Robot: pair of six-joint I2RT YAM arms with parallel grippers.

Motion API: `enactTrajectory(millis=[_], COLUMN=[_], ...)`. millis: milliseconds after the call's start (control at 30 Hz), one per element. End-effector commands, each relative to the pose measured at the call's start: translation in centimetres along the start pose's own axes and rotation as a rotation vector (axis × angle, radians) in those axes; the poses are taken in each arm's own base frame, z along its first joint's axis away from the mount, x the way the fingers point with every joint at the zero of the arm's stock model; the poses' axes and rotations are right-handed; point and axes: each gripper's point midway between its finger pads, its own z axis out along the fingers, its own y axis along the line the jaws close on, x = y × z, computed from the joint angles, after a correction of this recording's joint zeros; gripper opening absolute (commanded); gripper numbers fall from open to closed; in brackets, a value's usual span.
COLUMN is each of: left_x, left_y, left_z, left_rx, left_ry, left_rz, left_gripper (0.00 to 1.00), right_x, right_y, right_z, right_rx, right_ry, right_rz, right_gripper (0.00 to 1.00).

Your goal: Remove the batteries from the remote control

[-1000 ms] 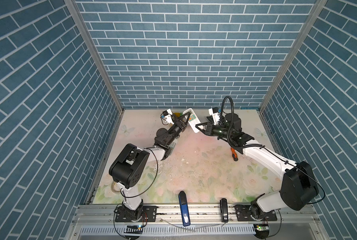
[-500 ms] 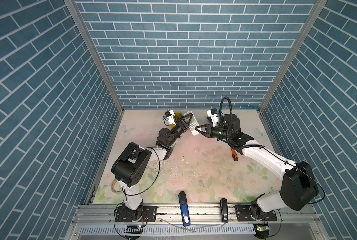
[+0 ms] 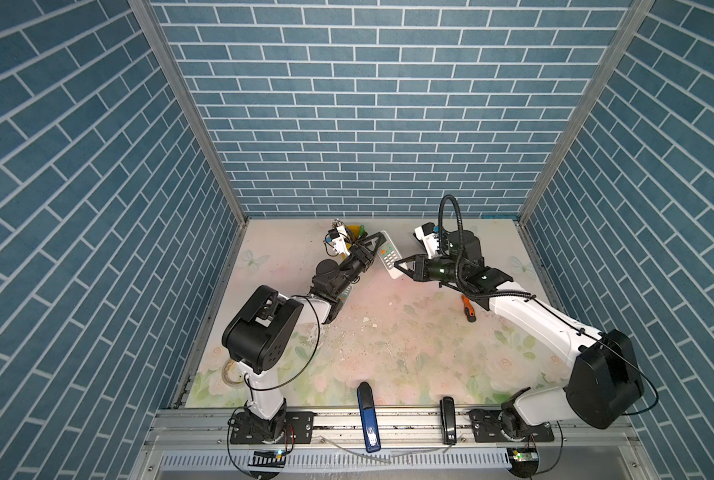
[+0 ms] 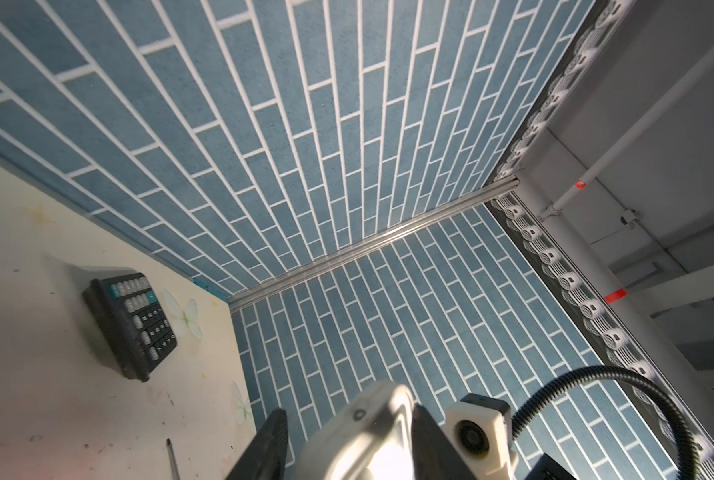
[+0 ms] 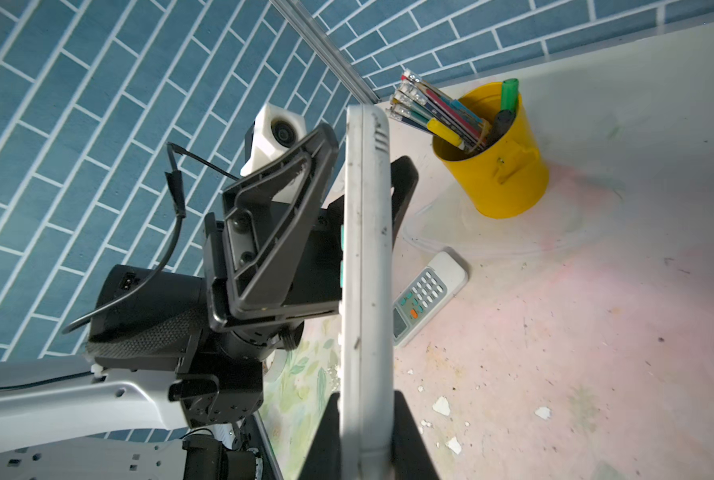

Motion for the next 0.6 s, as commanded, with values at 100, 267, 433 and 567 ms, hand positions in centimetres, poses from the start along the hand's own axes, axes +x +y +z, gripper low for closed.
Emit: enactTrajectory(millis=[100, 267, 433, 567], left_x=[-1.6, -0.8, -0.5, -1.5], left_y=[1.3, 3.2, 2.9, 0.8], left_z=[-2.7, -4.0, -7.2, -8.5], left_rx=[-0.073, -0.266, -0.664, -0.783], left_ry=[-0.021, 0.088, 0.278, 0.35], left_rz=[-0.003, -0.04, 0.122, 0.173], left_gripper=[0.5, 0.5, 0.59, 0.65], right_x=[-1.4, -0.6, 1.0, 1.6], right_y=[-0.4, -2.6, -4.9, -5.5], right_z=[-3.2, -4.6, -4.6, -3.5], right_rx=[0.179, 0.368, 0.637, 0.671], right_ry=[0.008, 0.091, 0.216, 0.219], right_rz=[-0.165, -0.28, -0.538, -0.603], right_gripper=[0.0, 0.0, 0.0, 0.0])
